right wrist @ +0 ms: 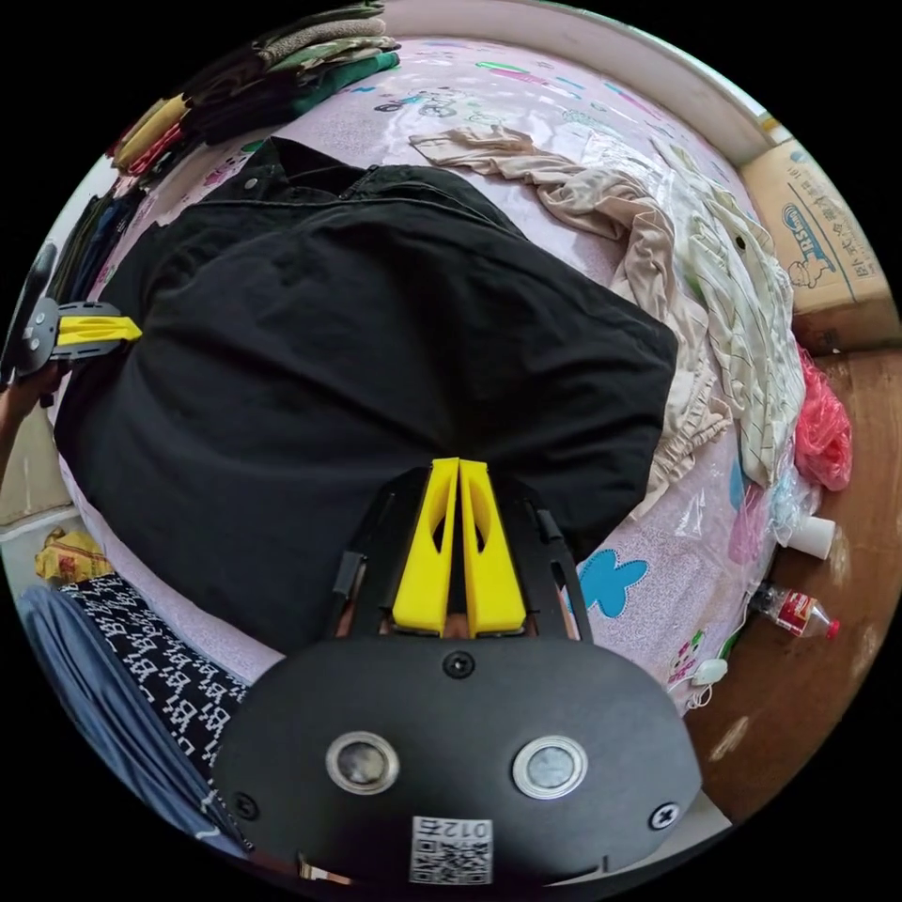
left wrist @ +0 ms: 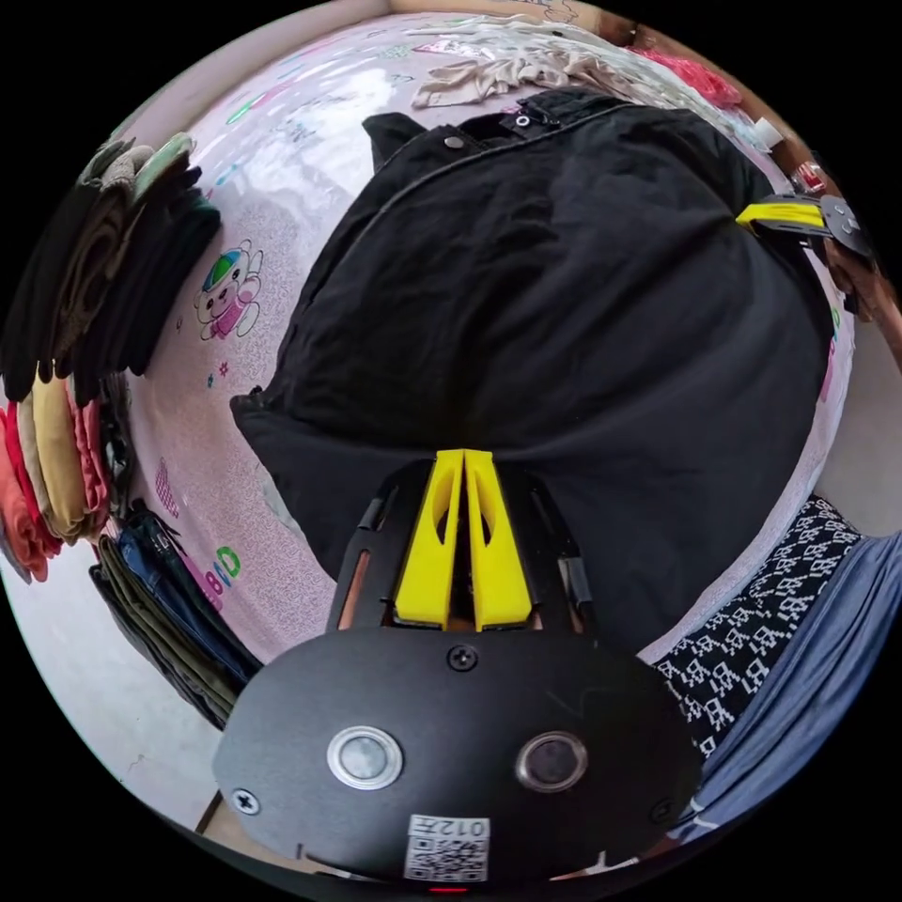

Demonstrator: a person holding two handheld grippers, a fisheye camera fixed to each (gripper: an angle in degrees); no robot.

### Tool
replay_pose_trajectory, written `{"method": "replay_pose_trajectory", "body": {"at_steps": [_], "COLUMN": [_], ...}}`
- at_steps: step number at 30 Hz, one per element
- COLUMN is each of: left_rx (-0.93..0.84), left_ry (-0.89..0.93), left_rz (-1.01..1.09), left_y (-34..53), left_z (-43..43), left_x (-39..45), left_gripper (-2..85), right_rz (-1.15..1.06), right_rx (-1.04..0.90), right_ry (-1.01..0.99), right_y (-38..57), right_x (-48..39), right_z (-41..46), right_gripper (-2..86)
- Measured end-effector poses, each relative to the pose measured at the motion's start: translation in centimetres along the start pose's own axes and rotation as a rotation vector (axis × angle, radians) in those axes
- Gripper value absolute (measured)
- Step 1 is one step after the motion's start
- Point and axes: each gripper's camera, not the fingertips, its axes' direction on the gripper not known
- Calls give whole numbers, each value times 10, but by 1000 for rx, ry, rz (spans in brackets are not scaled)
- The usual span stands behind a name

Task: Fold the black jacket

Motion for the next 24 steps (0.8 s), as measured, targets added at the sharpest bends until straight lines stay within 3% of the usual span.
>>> {"method": "replay_pose_trajectory", "body": {"at_steps": [4,8,12,19,24], "left_rx": [-15,204,217,82,-18], "left_ry": [92,182,168,-55,71], "left_rz": [-10,-85,-14,76,264], "left_y": [-9,-21,-90,-236,-281], "left_z": [-6,-62,-72,-41,-14], "left_x": [-12,-42,-54,-71,-78], "left_gripper": [4,4,4,11,38], "right_rz": [39,-7,-33,-134,-227], "right_rx": [2,213,284,158,-21], "right_ry": [-103,-176,-364,-580,-688], "right_y": [14,23,-31,-150,-177], "right_x": [20,34,61,71,51], "right_z": [1,-45,-57,-1,51], "right_gripper": [0,-1,0,16,29]}}
